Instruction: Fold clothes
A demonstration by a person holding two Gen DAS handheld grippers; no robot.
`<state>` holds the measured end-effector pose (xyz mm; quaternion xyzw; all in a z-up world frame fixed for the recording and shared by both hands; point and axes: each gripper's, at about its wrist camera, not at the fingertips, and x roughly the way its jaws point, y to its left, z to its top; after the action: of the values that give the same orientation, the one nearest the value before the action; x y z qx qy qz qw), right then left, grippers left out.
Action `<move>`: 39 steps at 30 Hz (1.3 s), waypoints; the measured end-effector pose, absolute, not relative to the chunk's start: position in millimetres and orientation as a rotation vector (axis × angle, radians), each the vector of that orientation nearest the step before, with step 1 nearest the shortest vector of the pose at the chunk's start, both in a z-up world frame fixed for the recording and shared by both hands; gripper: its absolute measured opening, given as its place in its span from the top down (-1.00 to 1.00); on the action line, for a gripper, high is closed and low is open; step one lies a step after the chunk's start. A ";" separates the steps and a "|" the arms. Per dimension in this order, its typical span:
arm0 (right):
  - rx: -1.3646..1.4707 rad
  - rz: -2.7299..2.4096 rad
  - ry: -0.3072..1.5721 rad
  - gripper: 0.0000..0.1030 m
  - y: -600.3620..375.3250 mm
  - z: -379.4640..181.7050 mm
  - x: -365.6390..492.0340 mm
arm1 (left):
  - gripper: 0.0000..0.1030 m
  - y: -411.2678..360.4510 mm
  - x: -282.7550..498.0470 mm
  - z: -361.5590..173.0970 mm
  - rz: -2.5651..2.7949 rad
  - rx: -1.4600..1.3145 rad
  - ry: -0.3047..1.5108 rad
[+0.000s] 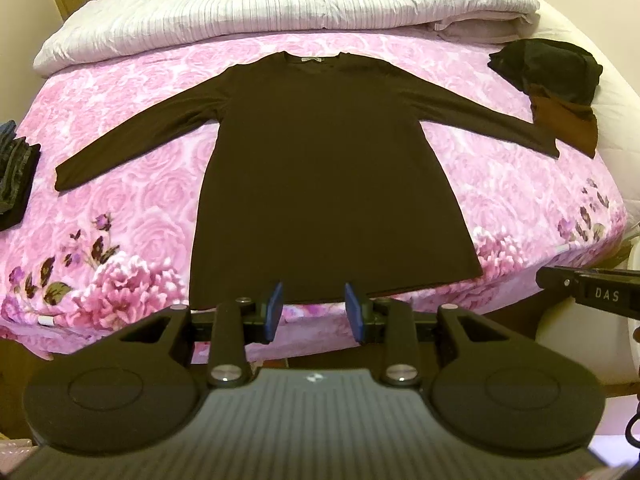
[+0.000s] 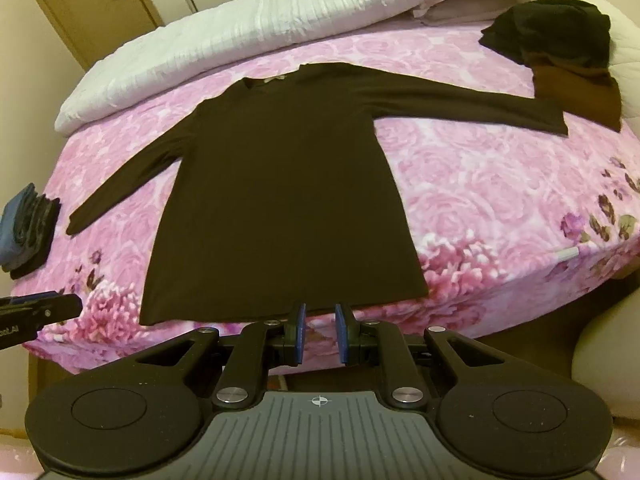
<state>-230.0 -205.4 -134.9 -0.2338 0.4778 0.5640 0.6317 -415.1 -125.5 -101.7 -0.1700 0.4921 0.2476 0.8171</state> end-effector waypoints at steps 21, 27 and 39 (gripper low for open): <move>-0.592 1.370 1.055 0.68 -196.1 -123.5 -252.4 | 0.41 -128.0 -413.8 -93.6 0.532 -0.311 1.089; -0.632 1.384 1.051 0.68 -186.3 -128.1 -259.9 | 0.41 -112.1 -418.5 -105.2 0.547 -0.361 1.113; -0.675 1.386 1.082 0.68 -134.0 -144.5 -267.2 | 0.41 -43.6 -405.6 -124.9 0.585 -0.478 1.090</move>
<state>-267.2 -134.0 -144.5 -0.2897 0.4644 0.5952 0.5884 -405.6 -43.6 -124.9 -0.2217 0.5057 0.2716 0.7882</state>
